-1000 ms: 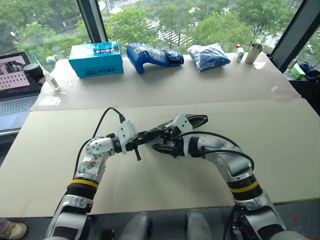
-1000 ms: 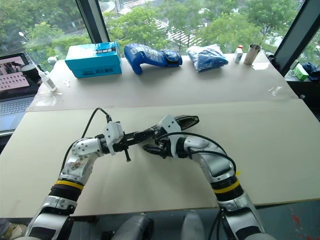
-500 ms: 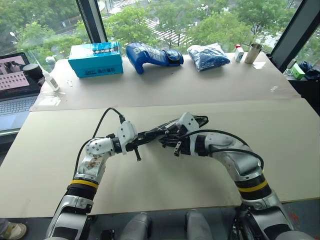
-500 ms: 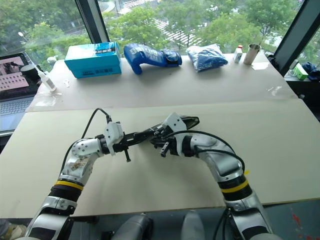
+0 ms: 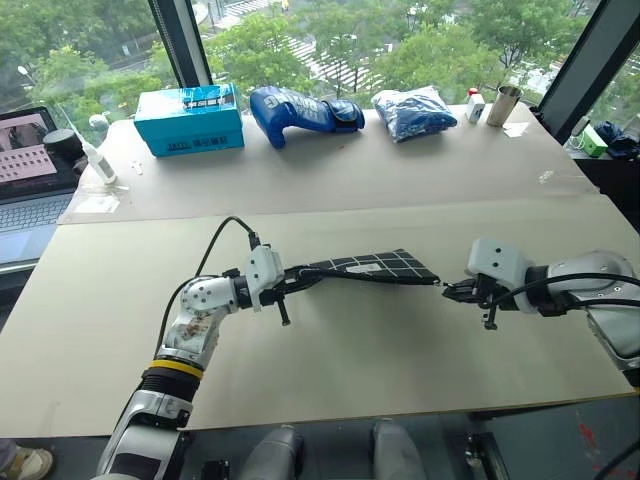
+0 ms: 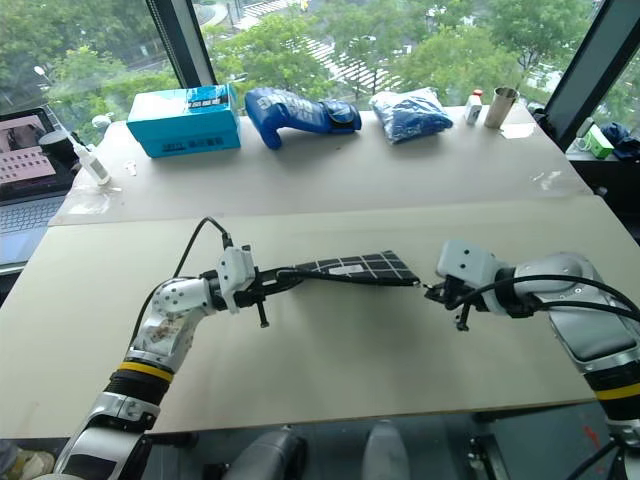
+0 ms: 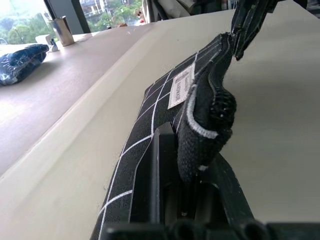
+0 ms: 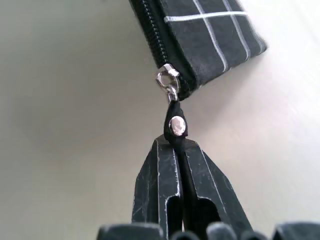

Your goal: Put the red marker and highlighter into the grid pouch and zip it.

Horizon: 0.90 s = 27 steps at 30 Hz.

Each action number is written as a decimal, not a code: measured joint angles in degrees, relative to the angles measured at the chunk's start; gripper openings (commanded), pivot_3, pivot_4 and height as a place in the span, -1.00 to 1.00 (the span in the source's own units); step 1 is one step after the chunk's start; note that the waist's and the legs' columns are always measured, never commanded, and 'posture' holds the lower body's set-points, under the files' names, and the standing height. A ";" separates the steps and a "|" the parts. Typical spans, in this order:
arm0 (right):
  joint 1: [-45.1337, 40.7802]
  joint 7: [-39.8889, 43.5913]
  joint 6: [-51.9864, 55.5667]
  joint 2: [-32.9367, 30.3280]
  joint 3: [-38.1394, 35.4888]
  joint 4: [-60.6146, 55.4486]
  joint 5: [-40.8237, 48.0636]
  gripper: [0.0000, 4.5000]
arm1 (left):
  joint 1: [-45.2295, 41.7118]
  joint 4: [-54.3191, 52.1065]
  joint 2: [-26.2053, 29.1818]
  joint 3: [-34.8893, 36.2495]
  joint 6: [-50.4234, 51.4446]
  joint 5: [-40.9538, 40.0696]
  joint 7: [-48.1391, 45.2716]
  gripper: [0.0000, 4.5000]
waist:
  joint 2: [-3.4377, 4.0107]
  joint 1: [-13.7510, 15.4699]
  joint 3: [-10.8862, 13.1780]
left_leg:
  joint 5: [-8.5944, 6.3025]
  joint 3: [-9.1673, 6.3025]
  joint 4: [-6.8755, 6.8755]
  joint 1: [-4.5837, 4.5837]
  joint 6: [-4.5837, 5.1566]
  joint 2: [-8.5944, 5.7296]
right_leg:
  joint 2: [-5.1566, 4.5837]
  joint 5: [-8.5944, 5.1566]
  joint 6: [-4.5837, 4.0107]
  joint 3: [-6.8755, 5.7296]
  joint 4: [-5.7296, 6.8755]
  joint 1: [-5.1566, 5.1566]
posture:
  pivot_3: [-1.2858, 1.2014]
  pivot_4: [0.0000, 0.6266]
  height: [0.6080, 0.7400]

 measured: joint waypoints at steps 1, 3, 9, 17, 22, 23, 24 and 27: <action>0.04 0.52 -1.64 -0.29 -0.19 0.97 -0.04 -0.99 | -0.06 0.00 -0.06 -0.33 -0.03 0.00 -0.07 -1.00 | 0.00 0.05 0.00 | 0.01 0.01 0.01 0.00 -0.01 -0.01 | -0.01 0.00 0.00 0.00 -0.01 0.01 | 0.03 -0.52 1.00; -0.08 0.74 -4.39 -0.18 -0.49 2.77 -0.08 -0.85 | -0.19 0.02 -0.17 -0.56 -0.10 0.00 -0.08 -1.00 | -0.01 0.18 0.01 | 0.01 -0.01 0.03 -0.01 -0.01 -0.03 | -0.04 0.00 0.00 0.01 -0.04 0.04 | 0.03 -0.52 1.00; -2.47 -1.32 0.72 5.72 -5.39 5.00 4.17 -0.01 | -0.36 2.09 0.98 1.50 -0.69 -0.10 -0.31 -1.00 | -0.03 0.30 0.02 | 0.01 -0.21 0.04 -0.01 -0.01 -0.01 | -0.02 0.01 -0.01 0.01 -0.07 0.07 | 0.03 -0.52 1.00; 5.78 1.55 15.74 4.99 -18.83 1.87 17.70 0.10 | -3.58 6.71 0.59 0.27 -4.83 0.11 -5.48 -1.00 | -0.02 1.95 0.02 | -0.02 -0.36 0.18 -0.17 0.05 -0.10 | -0.13 0.04 0.03 0.01 -0.16 0.08 | 0.03 -0.52 1.00; 13.73 2.75 21.11 3.21 -34.88 -3.22 24.90 0.10 | -7.96 15.88 1.00 -0.79 -13.27 1.85 -10.77 -1.00 | -0.02 2.02 0.02 | -0.06 -0.21 0.14 -0.11 0.10 0.00 | 0.01 0.08 -0.03 -0.11 -0.19 0.14 | 0.03 -0.52 1.00; 16.28 2.64 21.93 3.45 -37.52 -5.38 26.14 0.10 | -9.44 18.56 0.75 -1.15 -15.72 2.23 -12.19 -1.00 | -0.03 1.82 0.02 | -0.09 -0.18 0.13 -0.07 0.15 0.00 | 0.00 0.08 -0.04 -0.07 -0.19 0.15 | 0.03 -0.52 1.00; 18.66 2.24 22.27 4.34 -39.29 -7.54 26.51 0.10 | -11.00 21.15 0.56 -1.37 -18.04 2.35 -13.76 -1.00 | -0.04 1.75 0.02 | -0.19 -0.16 0.13 -0.07 0.33 0.00 | -0.01 0.08 -0.03 -0.10 -0.20 0.17 | 0.03 -0.52 1.00; 23.93 -0.43 23.24 8.54 -42.53 -12.71 27.85 0.10 | -15.78 28.82 -0.66 -1.57 -24.09 2.52 -17.81 -1.00 | -0.06 1.80 0.03 | -0.22 -0.15 0.17 -0.08 0.38 -0.03 | -0.04 0.09 -0.02 -0.09 -0.24 0.23 | 0.03 -0.52 1.00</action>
